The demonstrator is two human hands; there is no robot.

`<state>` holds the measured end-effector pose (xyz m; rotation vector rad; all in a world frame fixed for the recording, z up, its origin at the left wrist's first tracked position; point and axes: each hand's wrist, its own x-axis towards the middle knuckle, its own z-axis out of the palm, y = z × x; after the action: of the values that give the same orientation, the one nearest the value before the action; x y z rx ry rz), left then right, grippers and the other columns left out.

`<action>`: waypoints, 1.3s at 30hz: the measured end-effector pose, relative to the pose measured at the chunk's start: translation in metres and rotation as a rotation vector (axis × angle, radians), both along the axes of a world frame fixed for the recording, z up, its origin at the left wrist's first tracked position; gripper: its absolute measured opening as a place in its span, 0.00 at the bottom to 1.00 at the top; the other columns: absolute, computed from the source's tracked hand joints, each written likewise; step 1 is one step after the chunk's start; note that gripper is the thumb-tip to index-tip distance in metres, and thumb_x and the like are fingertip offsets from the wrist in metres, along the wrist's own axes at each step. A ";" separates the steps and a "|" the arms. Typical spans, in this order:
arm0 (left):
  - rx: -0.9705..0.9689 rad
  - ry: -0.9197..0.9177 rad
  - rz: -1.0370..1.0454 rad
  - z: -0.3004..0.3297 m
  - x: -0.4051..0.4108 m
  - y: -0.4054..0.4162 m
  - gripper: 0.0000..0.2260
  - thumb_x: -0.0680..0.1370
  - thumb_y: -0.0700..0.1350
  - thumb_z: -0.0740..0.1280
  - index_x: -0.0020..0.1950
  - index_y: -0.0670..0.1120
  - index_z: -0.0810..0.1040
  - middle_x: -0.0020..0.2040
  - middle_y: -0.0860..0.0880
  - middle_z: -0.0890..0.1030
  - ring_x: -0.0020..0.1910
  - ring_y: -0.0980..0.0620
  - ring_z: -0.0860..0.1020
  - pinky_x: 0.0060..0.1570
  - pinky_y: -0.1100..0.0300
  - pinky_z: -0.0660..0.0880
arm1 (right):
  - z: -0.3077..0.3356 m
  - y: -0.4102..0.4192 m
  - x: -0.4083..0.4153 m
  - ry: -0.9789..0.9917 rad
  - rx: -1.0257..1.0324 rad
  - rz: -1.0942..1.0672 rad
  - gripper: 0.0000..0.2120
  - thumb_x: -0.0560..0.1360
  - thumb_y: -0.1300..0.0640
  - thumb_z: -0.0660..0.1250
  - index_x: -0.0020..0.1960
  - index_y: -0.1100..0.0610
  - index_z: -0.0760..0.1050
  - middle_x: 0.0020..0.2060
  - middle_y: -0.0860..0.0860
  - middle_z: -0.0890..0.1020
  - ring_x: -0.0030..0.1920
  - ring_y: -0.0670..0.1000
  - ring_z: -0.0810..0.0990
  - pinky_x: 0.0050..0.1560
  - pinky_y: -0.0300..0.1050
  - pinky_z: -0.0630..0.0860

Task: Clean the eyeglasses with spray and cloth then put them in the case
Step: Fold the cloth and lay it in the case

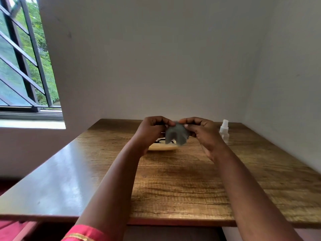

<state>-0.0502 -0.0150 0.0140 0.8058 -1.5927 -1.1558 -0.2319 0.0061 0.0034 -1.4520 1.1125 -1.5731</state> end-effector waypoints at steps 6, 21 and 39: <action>-0.065 -0.069 0.033 0.001 0.002 0.004 0.08 0.74 0.35 0.71 0.53 0.42 0.81 0.51 0.43 0.82 0.49 0.47 0.83 0.44 0.58 0.80 | -0.002 0.001 0.000 0.059 -0.016 -0.026 0.15 0.70 0.70 0.73 0.48 0.52 0.83 0.49 0.51 0.85 0.54 0.54 0.82 0.53 0.51 0.82; -0.438 -0.306 0.186 -0.009 0.000 -0.013 0.16 0.75 0.32 0.64 0.42 0.55 0.75 0.41 0.49 0.81 0.42 0.39 0.78 0.43 0.41 0.76 | 0.003 0.006 0.002 0.172 -0.129 -0.122 0.14 0.72 0.73 0.67 0.41 0.54 0.80 0.43 0.50 0.82 0.47 0.48 0.81 0.44 0.35 0.78; -0.133 -0.097 0.045 -0.001 0.004 0.001 0.13 0.78 0.52 0.68 0.45 0.42 0.80 0.44 0.46 0.80 0.45 0.49 0.81 0.43 0.59 0.79 | 0.006 0.006 0.001 0.029 0.081 -0.015 0.16 0.79 0.49 0.63 0.38 0.55 0.82 0.40 0.53 0.84 0.44 0.52 0.81 0.45 0.46 0.77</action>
<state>-0.0464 -0.0137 0.0128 0.8161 -1.7032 -0.9805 -0.2313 0.0123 0.0092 -1.4199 1.1934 -1.5038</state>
